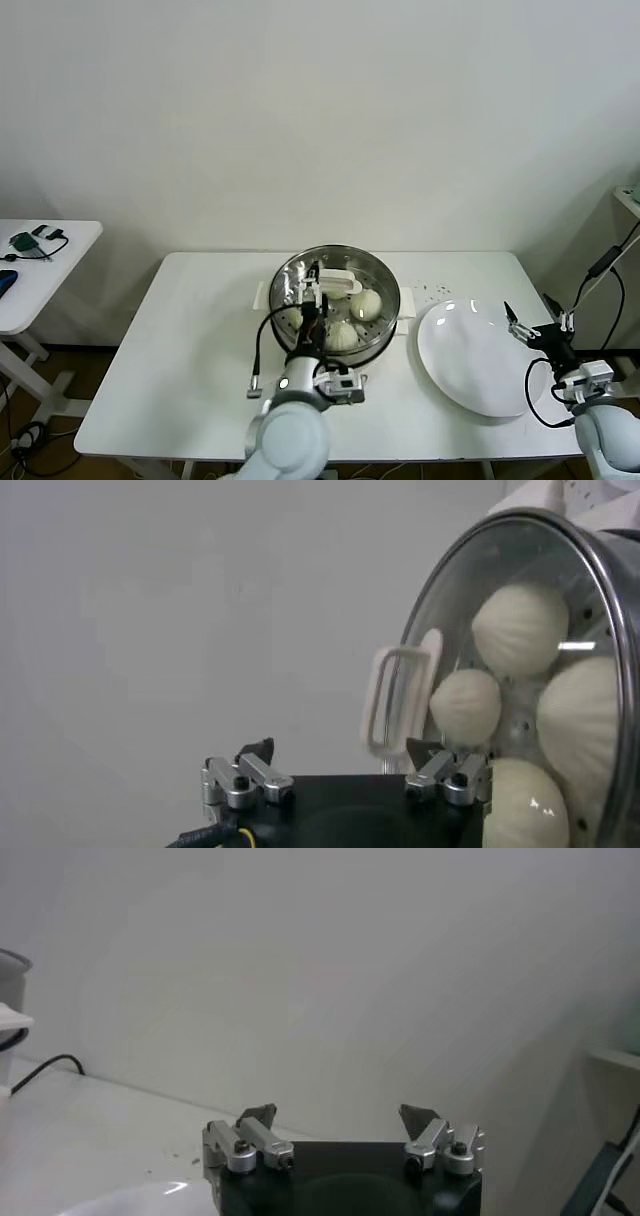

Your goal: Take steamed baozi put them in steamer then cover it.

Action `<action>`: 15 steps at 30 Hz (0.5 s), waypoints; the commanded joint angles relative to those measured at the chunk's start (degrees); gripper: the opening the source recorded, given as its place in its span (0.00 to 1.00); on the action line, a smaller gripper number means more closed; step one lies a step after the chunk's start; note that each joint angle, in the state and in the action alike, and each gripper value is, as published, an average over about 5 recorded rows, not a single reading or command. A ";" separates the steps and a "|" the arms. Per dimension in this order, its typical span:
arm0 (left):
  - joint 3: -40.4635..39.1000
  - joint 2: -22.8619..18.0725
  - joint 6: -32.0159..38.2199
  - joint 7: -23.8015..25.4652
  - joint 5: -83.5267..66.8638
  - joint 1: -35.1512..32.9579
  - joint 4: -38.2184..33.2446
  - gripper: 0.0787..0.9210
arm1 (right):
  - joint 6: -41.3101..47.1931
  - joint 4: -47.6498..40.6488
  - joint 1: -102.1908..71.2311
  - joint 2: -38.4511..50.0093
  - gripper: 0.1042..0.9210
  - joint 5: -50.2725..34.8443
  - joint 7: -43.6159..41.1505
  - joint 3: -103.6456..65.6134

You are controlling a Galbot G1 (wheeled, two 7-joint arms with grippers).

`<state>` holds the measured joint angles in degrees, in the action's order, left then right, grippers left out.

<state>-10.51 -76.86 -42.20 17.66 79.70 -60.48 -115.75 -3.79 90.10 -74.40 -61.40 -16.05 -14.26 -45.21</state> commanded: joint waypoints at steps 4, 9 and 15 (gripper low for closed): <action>25.11 6.91 19.16 -23.28 -38.01 -13.53 -11.73 0.88 | 0.98 2.46 -1.01 -0.40 0.88 0.14 0.66 1.12; 37.19 4.77 31.06 -28.67 -58.06 -21.13 -11.76 0.88 | 0.43 2.91 -1.54 -0.77 0.88 -0.02 0.34 2.12; 44.92 -0.55 39.61 -29.99 -73.91 -27.63 -10.36 0.88 | -0.06 2.89 -2.02 -1.32 0.88 -0.47 -0.43 2.65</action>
<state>13.84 -73.29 -39.31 -1.94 42.61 -74.91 -124.43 -3.55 92.33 -75.88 -62.39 -16.21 -14.27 -43.26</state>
